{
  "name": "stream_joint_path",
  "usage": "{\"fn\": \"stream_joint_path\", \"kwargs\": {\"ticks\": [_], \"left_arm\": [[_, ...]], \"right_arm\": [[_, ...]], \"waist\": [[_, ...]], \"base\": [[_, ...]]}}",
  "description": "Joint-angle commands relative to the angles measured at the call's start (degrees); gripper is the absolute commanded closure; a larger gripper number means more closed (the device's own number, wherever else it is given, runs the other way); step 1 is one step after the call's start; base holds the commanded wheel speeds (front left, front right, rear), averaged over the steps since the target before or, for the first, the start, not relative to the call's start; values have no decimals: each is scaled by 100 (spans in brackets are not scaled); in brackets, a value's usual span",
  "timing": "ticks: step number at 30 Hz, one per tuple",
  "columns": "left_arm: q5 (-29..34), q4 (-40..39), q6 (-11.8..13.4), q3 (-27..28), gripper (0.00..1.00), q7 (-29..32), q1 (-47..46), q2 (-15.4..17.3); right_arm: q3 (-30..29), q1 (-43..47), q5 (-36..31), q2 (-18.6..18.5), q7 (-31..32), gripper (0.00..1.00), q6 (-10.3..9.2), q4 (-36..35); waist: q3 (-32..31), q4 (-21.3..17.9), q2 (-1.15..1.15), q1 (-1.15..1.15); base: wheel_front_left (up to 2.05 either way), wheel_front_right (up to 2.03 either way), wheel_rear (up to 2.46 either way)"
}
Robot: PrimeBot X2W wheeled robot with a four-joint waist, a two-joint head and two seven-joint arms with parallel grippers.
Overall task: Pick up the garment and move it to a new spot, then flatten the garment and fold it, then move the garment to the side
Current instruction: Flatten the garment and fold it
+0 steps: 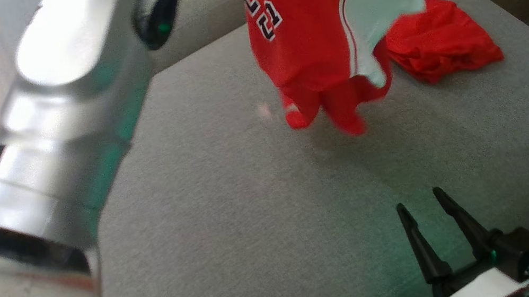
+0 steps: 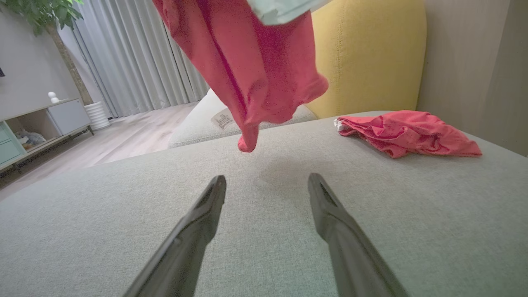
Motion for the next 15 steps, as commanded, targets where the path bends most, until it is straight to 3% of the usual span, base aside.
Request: {"fn": "stream_joint_path", "kwargs": {"ticks": [1, 7, 11, 15], "left_arm": [[-123, -34, 12, 92, 100, -3, -43, 372], [-772, -108, 11, -183, 100, 158, 1607, 1286], [-1356, 56, 23, 106, 100, 63, 3158, 1901], [-1672, 368, 136, 378, 100, -70, 4132, 2300]], "right_arm": [[89, -143, 21, 26, -22, 0, 37, -198], [50, -28, 10, 19, -22, 0, 37, -222], [-38, -24, -3, -15, -22, 0, 37, -250], [-40, -129, -6, -68, -22, 0, 37, -270]], "waist": [[-71, 201, 0, 1], [-61, 721, 0, 1], [71, 931, 0, 1], [300, 1058, 0, 1]], "base": [[0, 0, 0], [0, 0, 0], [0, 0, 0], [0, 0, 0]]}}
